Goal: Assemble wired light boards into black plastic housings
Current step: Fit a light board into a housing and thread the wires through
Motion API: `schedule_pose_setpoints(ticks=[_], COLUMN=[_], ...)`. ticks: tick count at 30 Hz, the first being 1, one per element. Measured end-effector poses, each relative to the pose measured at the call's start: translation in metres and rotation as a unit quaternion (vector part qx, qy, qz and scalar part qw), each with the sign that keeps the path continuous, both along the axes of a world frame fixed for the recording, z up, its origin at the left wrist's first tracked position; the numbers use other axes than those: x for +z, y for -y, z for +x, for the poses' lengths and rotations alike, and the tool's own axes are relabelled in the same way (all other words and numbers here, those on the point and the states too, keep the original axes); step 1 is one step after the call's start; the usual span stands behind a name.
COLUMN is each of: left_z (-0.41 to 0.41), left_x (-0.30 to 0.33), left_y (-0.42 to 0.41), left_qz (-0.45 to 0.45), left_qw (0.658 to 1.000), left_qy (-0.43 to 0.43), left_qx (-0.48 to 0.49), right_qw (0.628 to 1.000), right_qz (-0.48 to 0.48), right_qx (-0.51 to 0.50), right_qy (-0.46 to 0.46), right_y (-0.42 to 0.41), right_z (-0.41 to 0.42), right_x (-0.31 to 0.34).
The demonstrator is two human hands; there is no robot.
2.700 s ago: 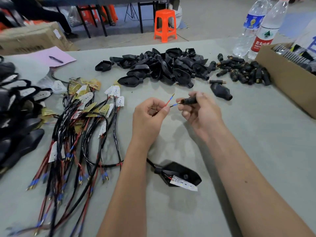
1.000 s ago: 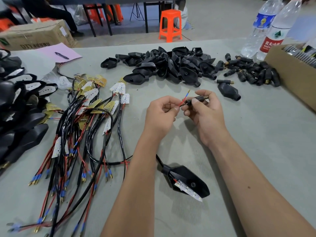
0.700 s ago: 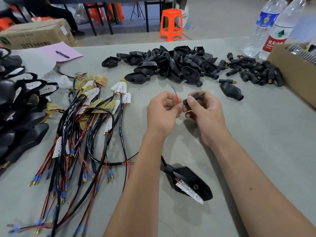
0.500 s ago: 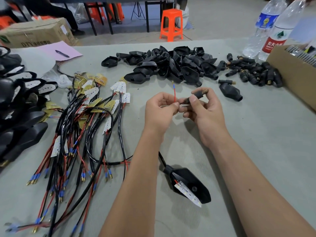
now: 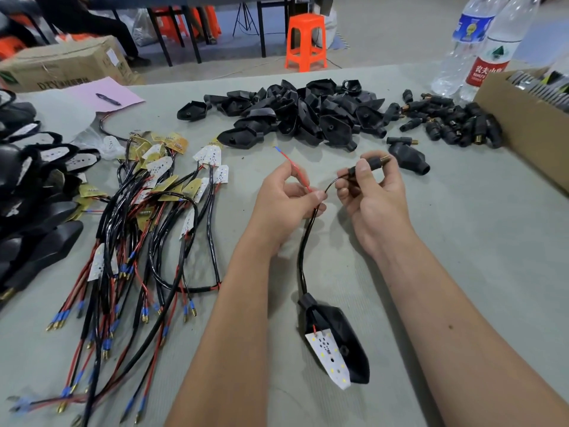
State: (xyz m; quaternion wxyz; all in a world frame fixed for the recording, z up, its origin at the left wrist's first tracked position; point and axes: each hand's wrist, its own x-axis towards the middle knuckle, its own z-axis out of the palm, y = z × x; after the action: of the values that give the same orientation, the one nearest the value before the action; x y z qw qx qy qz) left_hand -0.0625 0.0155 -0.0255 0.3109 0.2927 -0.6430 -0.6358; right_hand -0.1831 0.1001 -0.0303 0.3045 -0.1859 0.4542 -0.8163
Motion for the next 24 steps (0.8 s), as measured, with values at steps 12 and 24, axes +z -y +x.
schedule_pose_setpoints(ticks=[12,24], left_z=[-0.001,-0.009], left_x=[-0.003,-0.005], left_y=[-0.004,-0.008], left_qz=[-0.022,-0.01], left_qw=[0.999,0.992], left_qy=[0.0,-0.026], left_qx=[0.036,0.122], right_qw=[0.998,0.992], right_qz=[0.005,0.069], right_qx=[-0.001,0.034], right_qy=[0.063,-0.101], right_y=[0.0,0.003], right_z=[-0.005,0.003], right_x=[0.001,-0.001])
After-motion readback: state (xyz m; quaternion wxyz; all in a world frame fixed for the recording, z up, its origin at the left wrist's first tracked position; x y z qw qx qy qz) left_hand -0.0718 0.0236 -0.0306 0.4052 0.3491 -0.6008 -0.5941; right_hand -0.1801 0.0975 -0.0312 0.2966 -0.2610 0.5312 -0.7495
